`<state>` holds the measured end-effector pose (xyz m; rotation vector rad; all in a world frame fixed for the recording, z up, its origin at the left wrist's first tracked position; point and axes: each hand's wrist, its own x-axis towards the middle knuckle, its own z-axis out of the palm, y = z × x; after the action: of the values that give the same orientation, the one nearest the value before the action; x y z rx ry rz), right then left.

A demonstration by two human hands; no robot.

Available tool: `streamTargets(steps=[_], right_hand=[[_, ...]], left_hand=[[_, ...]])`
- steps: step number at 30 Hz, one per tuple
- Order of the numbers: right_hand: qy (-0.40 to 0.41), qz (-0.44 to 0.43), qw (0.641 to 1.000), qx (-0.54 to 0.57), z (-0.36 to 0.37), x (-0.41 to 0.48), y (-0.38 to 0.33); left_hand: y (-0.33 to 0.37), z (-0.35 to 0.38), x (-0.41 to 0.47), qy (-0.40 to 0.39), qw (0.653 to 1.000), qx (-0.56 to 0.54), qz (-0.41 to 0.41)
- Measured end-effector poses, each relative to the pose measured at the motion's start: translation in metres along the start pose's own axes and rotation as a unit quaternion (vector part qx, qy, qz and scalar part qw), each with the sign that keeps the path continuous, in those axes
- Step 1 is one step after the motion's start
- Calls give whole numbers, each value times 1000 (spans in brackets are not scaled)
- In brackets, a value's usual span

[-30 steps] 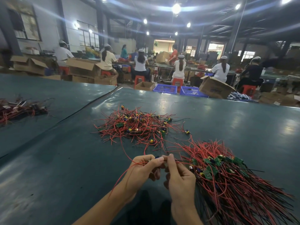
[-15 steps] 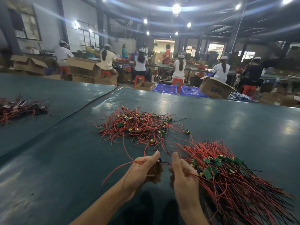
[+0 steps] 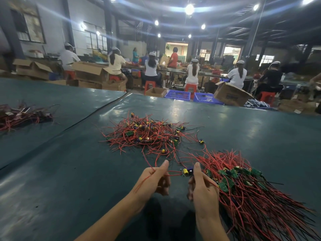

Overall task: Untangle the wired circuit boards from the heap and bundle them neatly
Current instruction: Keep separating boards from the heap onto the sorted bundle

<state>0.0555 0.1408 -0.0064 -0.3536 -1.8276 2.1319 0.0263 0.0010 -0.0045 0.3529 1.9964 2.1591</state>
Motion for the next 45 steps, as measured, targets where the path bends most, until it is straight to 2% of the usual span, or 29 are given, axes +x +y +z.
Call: streamTargets(steps=[6, 8, 10, 11, 13, 15, 16, 18, 20, 21, 22, 25, 27, 30, 33, 36, 40, 45], right_hand=[[0, -42, 996, 75, 0, 1, -7], [4, -44, 994, 98, 1, 1, -7], [12, -49, 992, 117, -1, 3, -11], [17, -57, 992, 108, -3, 5, -12], [25, -89, 995, 43, -14, 11, -14], [29, -132, 986, -94, -29, 18, -14], [29, -151, 969, -196, -37, 21, -13], [29, -153, 903, -400, -47, 21, -12], [40, -124, 846, -518, -48, 17, -12], [52, -118, 834, -537, -47, 15, -12], [67, -128, 834, -533, -46, 14, -13], [88, -222, 872, -427, -39, 14, -13], [39, -250, 908, -333, -28, 16, -11], [-85, -192, 940, -270, -11, 18, -3], [-174, -91, 921, -336, -11, 25, 8], [-166, -40, 925, -341, -21, 32, 9], [-161, -26, 932, -325, -31, 36, 5], [-168, -29, 924, -341, -29, 36, 6]], left_hand=[[-14, 21, -11, -71, 982, 113, 134], [-20, 23, -12, -81, 948, 212, 222], [-24, 20, -12, -78, 893, 330, 297], [-24, 17, -11, -77, 869, 379, 309], [-24, 10, -10, -74, 834, 456, 301], [-24, 4, -8, -57, 813, 509, 279], [-23, 1, -7, -46, 808, 524, 266], [-20, -5, -5, -17, 802, 544, 248], [-16, -13, -1, 27, 808, 541, 232], [-15, -18, 2, 55, 816, 530, 225], [-14, -23, 7, 83, 823, 517, 221], [-13, -41, 30, 146, 830, 489, 225], [-12, -54, 50, 164, 827, 489, 224], [-9, -75, 81, 172, 800, 541, 195], [-9, -85, 104, 128, 772, 614, 103], [-14, -86, 116, 78, 748, 659, 17], [-15, -86, 125, 132, 764, 632, 7], [-19, -87, 128, 142, 736, 661, -7]])
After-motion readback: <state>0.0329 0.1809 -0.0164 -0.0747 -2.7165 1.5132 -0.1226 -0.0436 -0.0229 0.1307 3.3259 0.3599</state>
